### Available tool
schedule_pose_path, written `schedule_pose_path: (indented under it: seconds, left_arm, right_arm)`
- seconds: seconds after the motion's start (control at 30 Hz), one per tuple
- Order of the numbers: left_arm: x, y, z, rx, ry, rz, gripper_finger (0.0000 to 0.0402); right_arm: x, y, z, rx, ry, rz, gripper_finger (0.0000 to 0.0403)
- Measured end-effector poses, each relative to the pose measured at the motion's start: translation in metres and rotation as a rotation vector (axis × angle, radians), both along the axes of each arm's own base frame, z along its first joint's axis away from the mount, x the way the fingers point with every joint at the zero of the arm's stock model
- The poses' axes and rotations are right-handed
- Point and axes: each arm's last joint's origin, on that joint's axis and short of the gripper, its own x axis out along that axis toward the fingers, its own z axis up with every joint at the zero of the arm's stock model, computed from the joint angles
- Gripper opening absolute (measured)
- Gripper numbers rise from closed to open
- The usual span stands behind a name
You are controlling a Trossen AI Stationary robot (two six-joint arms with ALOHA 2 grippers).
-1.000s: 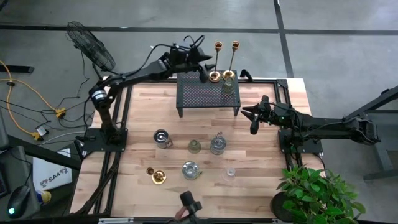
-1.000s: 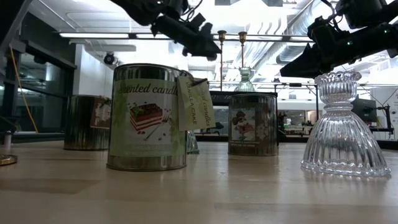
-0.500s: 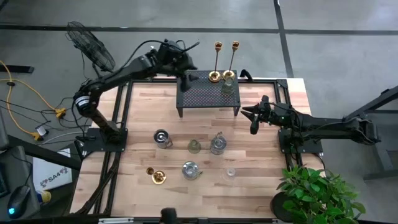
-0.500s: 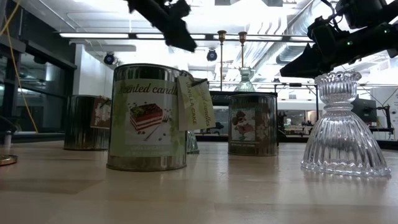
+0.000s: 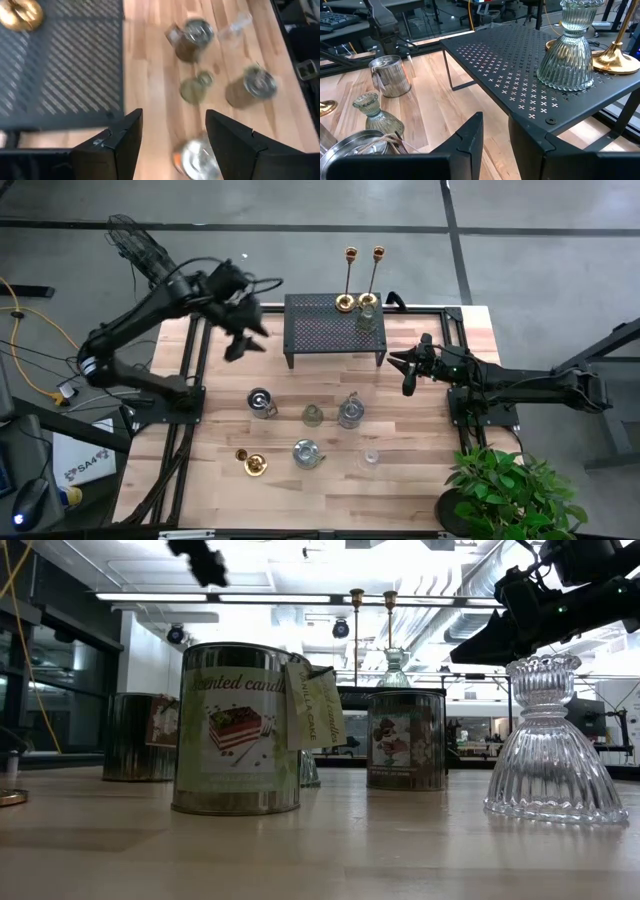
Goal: Pick & Place candle stick holders
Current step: Put the gold candle holder on the shelf aligned with the gold candle holders
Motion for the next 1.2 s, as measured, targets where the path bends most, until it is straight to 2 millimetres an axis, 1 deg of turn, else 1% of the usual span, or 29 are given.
schedule_pose_path:
  seconds: [0.13, 0.23, 0.37, 0.43, 0.5, 0.6, 0.7, 0.8, 0.9, 1.07, 1.2]
  left_arm:
    - [-0.035, -0.025, -0.013, -0.022, 0.012, 0.033, 0.0212]
    - [-0.064, -0.046, -0.030, -0.067, 0.005, 0.068, 0.0212]
    - [-0.099, -0.072, -0.064, -0.160, -0.012, 0.072, 0.0212]
    - [-0.112, -0.082, -0.084, -0.217, -0.026, 0.049, 0.0212]
    - [-0.120, -0.090, -0.102, -0.274, -0.078, 0.001, 0.0212]
    - [-0.123, -0.097, -0.126, -0.337, -0.147, -0.067, 0.0212]
    - [-0.121, -0.101, -0.146, -0.397, -0.164, -0.114, 0.0212]
    - [-0.116, -0.104, -0.157, -0.429, -0.175, -0.163, 0.0212]
    - [-0.106, -0.108, -0.165, -0.456, -0.182, -0.204, 0.0212]
    - [-0.091, -0.119, -0.182, -0.463, -0.102, -0.247, 0.0212]
    - [-0.081, -0.133, -0.194, -0.446, -0.033, -0.326, 0.0212]
  right_arm:
    - [0.000, 0.000, 0.000, 0.000, 0.000, 0.001, 0.0084]
    - [0.000, 0.000, 0.000, 0.000, 0.000, 0.001, 0.0084]
    - [0.000, 0.000, 0.000, 0.000, 0.000, 0.001, 0.0084]
    - [0.000, 0.000, 0.000, 0.000, 0.000, 0.000, 0.0084]
    - [0.000, 0.000, 0.000, 0.000, 0.000, 0.001, 0.0084]
    - [0.000, 0.000, 0.000, 0.000, 0.000, 0.001, 0.0084]
    - [0.000, 0.000, 0.000, 0.000, 0.000, 0.001, 0.0084]
    - [0.000, 0.000, 0.000, 0.000, 0.000, 0.000, 0.0084]
    - [0.000, 0.000, 0.000, 0.000, 0.000, 0.001, 0.0084]
    - [0.000, 0.000, 0.000, 0.000, 0.000, 0.000, 0.0084]
    - [0.000, 0.000, 0.000, 0.000, 0.000, 0.001, 0.0084]
